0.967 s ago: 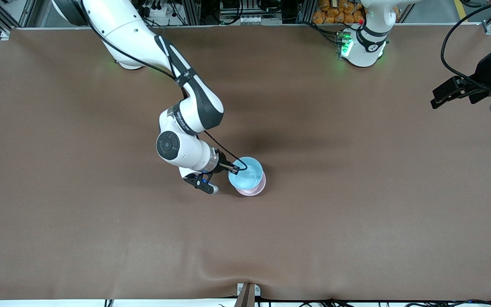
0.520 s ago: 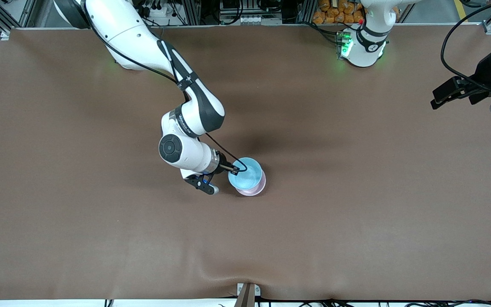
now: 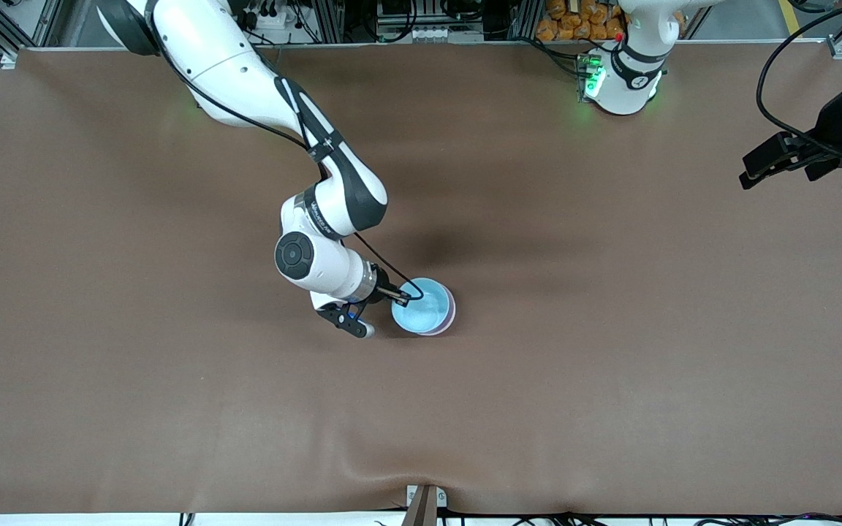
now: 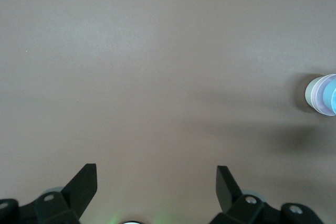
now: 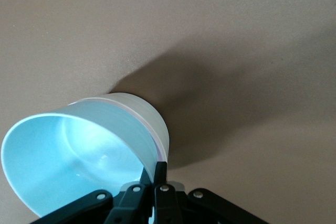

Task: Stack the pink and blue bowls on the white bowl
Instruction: 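Open the right gripper to release the blue bowl on the stack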

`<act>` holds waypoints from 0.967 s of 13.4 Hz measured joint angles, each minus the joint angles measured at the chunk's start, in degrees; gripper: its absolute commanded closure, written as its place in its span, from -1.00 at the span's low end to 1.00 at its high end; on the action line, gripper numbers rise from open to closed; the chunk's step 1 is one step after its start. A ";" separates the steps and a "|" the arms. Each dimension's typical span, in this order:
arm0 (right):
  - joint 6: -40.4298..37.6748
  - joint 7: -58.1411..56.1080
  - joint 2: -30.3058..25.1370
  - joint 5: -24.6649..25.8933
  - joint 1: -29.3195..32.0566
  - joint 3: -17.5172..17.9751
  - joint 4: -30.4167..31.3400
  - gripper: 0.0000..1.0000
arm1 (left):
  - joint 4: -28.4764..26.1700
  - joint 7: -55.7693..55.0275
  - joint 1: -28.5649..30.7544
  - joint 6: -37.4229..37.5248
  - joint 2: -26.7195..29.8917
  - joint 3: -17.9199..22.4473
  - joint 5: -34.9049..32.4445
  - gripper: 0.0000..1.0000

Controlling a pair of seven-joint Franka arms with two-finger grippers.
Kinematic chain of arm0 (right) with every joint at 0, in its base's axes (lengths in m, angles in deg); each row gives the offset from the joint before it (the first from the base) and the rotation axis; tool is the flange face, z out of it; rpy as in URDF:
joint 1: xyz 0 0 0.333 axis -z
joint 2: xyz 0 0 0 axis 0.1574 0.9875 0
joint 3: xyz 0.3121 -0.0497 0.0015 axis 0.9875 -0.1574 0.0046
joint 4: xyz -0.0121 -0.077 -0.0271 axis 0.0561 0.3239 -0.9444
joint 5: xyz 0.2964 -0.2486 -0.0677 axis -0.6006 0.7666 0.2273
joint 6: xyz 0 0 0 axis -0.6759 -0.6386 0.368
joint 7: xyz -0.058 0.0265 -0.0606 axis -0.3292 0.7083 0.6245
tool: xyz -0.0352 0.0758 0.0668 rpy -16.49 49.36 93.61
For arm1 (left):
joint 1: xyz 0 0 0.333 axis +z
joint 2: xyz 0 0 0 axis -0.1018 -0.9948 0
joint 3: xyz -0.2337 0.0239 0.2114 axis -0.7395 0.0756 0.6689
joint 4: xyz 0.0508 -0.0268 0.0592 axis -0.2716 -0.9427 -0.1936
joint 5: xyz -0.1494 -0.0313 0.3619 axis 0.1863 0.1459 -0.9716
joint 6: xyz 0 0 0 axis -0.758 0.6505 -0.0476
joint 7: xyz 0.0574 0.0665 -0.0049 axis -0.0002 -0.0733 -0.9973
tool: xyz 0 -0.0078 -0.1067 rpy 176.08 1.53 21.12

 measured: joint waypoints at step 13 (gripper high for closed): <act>0.18 -0.02 -0.02 -0.15 -1.05 -0.46 -1.04 -1.00 | -0.57 0.00 0.05 -1.26 -0.06 0.04 0.00 -1.00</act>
